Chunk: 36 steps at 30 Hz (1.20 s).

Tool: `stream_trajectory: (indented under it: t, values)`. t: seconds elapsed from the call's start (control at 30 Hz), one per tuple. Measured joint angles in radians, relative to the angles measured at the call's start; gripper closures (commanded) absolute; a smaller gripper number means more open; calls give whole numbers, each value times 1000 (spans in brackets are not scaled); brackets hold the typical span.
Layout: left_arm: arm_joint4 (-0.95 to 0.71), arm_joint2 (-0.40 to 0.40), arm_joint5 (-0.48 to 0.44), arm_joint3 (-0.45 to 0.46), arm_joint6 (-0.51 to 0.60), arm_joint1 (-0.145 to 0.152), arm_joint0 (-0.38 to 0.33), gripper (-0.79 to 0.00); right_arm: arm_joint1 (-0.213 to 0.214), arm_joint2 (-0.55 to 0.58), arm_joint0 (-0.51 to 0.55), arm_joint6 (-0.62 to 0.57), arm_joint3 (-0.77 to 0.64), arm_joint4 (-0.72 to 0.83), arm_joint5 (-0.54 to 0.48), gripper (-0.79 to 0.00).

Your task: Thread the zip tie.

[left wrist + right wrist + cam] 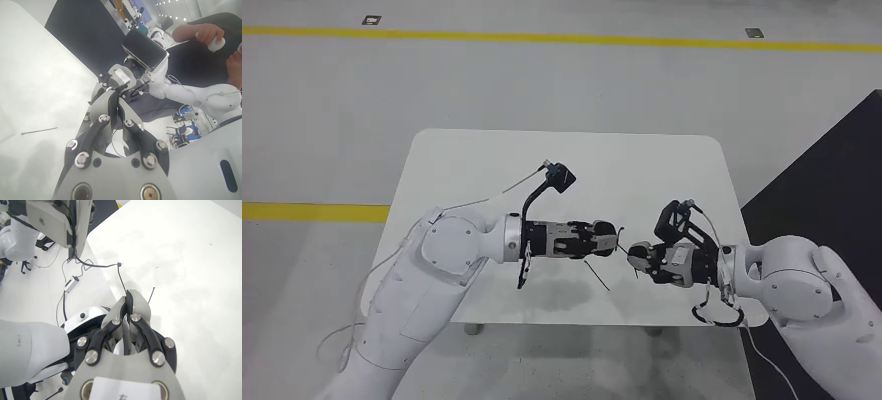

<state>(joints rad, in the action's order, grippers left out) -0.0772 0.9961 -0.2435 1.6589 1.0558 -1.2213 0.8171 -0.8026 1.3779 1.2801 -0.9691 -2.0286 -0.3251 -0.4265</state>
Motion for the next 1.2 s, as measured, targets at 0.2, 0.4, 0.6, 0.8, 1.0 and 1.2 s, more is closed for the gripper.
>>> stream_trajectory:
  t: [0.2,0.4,0.6,0.8,1.0,1.2]
  values:
    - [76,0,3,4,-46,2,-12,0,-1,-3,16,45,-13,-19,-33,0]
    - [139,-13,9,-3,-76,1,-27,0,0,6,19,55,-26,16,-66,0]
    - [148,-10,58,-36,-104,0,-37,0,2,19,19,64,-35,31,-81,0]
    - [163,-23,84,-30,-80,0,-37,0,3,34,25,81,-24,34,-76,0]
    - [163,-23,84,-30,-80,0,-37,0,3,36,24,82,-23,36,-73,0]
    - [163,-23,84,-30,-80,0,-37,0,3,36,24,82,-23,36,-73,0]
